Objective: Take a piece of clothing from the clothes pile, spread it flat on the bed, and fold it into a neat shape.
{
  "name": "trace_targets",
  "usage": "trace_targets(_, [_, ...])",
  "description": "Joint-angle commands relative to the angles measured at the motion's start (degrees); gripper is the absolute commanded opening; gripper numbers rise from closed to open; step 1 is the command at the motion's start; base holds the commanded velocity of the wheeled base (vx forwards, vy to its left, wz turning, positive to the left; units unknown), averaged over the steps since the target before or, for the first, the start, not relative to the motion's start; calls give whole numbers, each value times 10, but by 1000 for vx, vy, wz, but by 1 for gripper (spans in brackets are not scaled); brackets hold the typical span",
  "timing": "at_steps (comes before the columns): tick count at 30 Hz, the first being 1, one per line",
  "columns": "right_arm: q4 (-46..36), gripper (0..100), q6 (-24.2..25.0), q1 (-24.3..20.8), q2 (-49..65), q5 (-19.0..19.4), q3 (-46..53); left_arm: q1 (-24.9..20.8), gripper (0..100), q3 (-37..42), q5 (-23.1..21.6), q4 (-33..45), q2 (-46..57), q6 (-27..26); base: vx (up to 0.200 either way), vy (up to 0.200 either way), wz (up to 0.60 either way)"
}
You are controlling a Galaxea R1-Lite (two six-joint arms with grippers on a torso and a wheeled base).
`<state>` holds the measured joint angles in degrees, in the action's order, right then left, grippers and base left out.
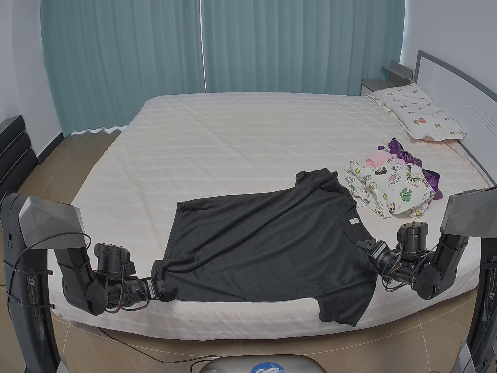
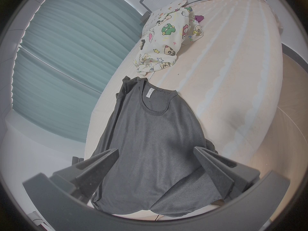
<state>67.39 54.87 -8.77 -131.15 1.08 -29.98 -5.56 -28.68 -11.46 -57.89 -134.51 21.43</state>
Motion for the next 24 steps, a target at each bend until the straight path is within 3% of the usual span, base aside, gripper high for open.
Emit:
trace_targets(1, [0, 100, 1, 1, -1, 1, -1, -8, 100, -4, -1, 0, -4, 0, 0, 0, 0])
trace_targets(11, [0, 100, 1, 1, -1, 1, -1, -25, 100, -7, 1, 1, -7, 3, 0, 0, 0])
trace_targets(12, [0, 100, 1, 1, -1, 1, -1, -24, 0, -7, 4, 1, -7, 4, 0, 0, 0])
trace_targets(24, [0, 100, -8, -2, -4, 0, 2, 4, 0, 28, 8, 5, 9, 4, 0, 0, 0])
